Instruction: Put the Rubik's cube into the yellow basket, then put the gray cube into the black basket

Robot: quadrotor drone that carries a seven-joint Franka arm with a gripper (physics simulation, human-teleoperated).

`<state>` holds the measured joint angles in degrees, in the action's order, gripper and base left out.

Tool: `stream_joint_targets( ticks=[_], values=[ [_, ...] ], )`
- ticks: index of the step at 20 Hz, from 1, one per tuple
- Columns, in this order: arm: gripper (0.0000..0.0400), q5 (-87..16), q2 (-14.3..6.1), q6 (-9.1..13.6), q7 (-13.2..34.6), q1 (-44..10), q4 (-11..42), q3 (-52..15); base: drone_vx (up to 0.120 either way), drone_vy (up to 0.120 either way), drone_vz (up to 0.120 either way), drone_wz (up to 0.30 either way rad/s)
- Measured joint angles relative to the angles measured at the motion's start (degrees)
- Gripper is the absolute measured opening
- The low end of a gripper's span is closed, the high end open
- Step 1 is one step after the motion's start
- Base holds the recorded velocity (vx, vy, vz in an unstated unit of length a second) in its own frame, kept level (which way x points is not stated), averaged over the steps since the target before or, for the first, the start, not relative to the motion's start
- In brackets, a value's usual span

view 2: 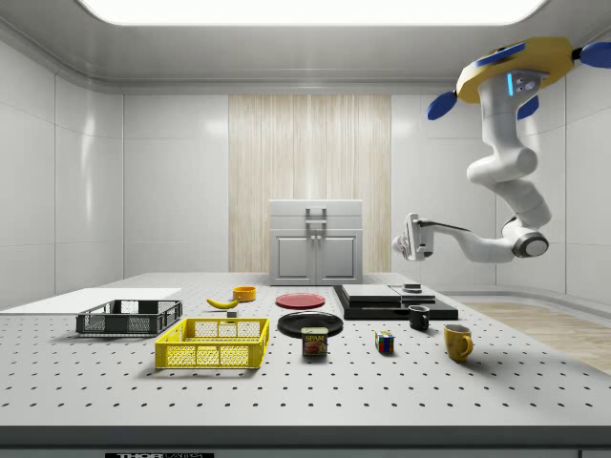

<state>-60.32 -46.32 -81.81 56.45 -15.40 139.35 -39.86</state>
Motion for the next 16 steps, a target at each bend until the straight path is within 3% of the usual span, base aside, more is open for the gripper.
stream_joint_targets(
  ticks=[3, 7, 12, 16],
  values=[
    [0.0400, -19.21, -2.52, 1.35, 7.15, -7.48, 11.08, -9.99, 0.120, 0.000, -0.120, 0.000],
    [0.0400, -38.24, -5.60, 6.26, 17.08, -19.80, 20.83, -19.65, 0.120, 0.000, -0.120, 0.000],
    [0.0400, -49.22, -8.99, 12.04, 25.58, -32.23, 25.24, -26.43, 0.120, 0.000, -0.120, 0.000],
    [0.0400, -52.27, -11.17, 14.32, 29.32, -37.95, 26.23, -29.20, 0.120, -0.020, -0.120, 0.000]
  ],
)
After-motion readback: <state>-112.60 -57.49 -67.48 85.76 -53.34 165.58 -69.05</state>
